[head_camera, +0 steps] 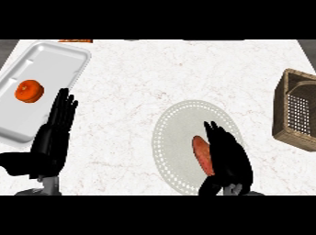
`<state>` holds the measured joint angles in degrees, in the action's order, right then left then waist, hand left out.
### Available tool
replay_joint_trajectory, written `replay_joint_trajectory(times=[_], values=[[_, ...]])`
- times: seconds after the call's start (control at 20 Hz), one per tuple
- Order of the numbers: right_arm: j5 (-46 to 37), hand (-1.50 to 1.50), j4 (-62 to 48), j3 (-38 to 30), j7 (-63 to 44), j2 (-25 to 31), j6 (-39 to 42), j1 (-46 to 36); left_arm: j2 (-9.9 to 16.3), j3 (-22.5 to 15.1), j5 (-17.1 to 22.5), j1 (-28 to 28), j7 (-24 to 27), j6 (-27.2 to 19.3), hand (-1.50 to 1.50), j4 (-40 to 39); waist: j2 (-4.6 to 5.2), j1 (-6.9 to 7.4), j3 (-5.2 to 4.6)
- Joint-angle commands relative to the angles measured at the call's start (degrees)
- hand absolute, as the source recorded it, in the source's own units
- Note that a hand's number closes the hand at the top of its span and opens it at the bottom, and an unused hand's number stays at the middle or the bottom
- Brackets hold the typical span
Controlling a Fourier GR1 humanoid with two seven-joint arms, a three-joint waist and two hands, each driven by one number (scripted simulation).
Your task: Pick the sweet potato from the placemat and place it in the basket
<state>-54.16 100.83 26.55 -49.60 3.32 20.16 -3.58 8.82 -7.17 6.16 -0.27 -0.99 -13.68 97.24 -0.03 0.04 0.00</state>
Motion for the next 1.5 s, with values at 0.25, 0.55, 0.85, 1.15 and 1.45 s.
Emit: replay_joint_trajectory(times=[0.25, 0.55, 0.85, 1.15, 1.45], values=[[-1.48, -1.5, -7.86, -2.85, 5.47, -1.47, -3.82, -1.51, -1.98, 1.67, -1.5, -2.26, -2.96, 1.57, 0.0, 0.2, 0.03, 0.04, 0.01], [-2.28, -1.5, -10.76, -4.38, 6.03, -2.8, -3.11, -3.28, -2.39, 3.73, -2.31, -3.04, -1.16, 3.22, 0.0, -1.72, 0.03, 0.03, 0.0], [-3.47, -1.5, -18.22, -3.49, 9.2, -3.26, -10.24, -3.36, -2.6, 1.41, -4.27, 3.1, -4.68, 2.83, 0.0, 7.65, 0.0, 0.34, 0.02], [-4.41, 1.5, -15.05, -0.68, 12.94, -0.23, -3.3, -0.59, -2.94, 5.77, -1.18, -0.92, -0.11, 5.92, 0.0, -1.85, 0.02, 0.0, 0.0], [-6.47, 1.5, -14.74, 0.03, 12.81, -1.18, -1.58, -2.07, -3.77, 4.01, -2.95, 4.86, 2.48, 6.82, 0.0, 1.42, -0.03, 0.17, 0.0]])
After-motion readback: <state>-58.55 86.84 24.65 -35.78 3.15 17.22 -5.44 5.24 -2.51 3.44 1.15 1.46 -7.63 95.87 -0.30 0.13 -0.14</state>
